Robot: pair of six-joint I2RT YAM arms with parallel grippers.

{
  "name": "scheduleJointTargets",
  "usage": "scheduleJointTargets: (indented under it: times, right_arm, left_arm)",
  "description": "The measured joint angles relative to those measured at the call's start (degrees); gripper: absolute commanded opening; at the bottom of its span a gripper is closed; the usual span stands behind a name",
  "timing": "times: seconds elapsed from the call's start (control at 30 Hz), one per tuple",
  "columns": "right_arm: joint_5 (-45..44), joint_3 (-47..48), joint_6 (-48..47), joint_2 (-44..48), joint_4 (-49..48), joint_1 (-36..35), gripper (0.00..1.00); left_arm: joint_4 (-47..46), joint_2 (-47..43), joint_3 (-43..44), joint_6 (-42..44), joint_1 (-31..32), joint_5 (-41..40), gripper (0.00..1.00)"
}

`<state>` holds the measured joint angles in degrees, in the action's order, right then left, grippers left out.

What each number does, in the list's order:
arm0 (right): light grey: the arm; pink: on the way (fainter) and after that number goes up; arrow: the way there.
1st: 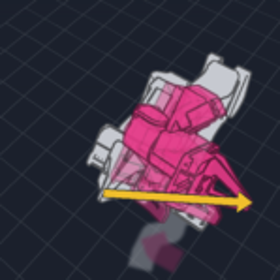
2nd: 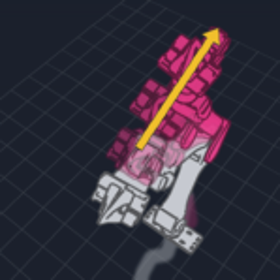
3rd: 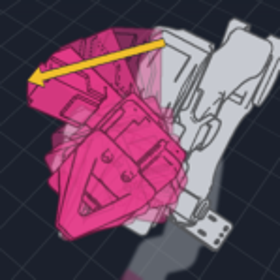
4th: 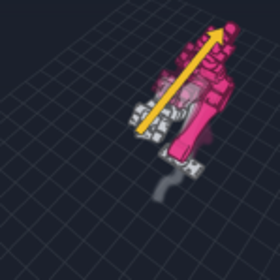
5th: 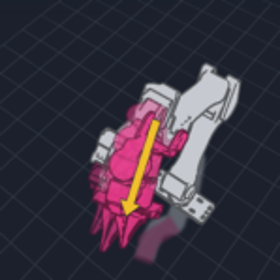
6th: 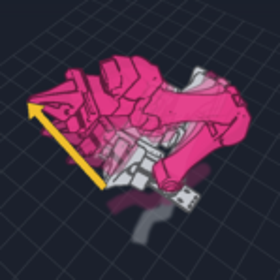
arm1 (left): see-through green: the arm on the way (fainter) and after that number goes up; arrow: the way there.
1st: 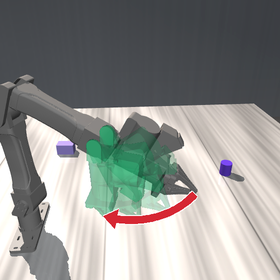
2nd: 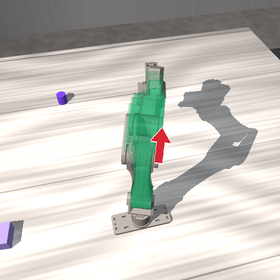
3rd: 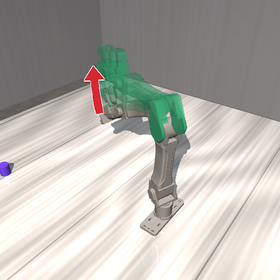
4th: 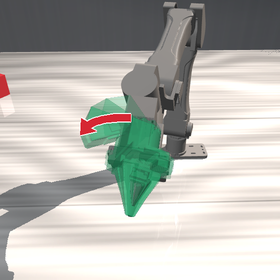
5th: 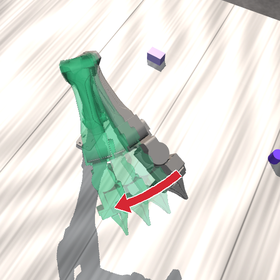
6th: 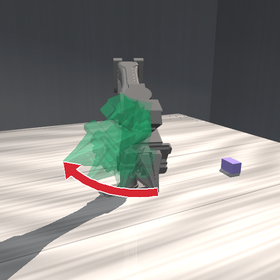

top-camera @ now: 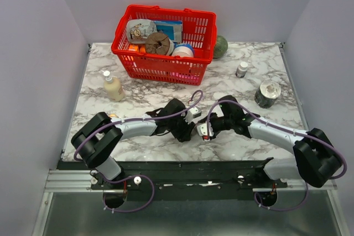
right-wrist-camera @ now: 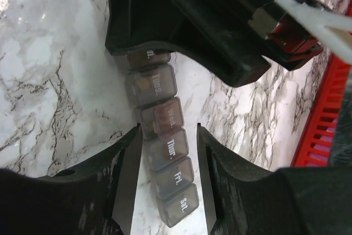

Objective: Sort the pills into containers

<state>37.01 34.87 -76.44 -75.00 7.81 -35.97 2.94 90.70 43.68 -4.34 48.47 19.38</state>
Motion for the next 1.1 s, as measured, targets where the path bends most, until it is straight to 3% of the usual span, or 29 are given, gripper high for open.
scheduleJointTargets:
  times: [0.23,0.57,1.1]
  right_arm:
    - [-2.47,-1.60,-0.44,-1.29,-3.37,-1.46,0.51]
    - [-5.84,-1.97,0.52,-2.03,-8.28,-2.34,0.41]
    - [-13.18,-1.88,9.09,-5.95,-16.09,-4.22,0.33]
  left_arm:
    - [-0.04,0.35,0.07,-0.09,-1.20,2.78,0.44]
    - [-0.02,0.61,0.22,-0.22,-1.49,4.24,0.43]
    - [0.00,0.61,0.24,-0.24,-1.49,4.26,0.43]
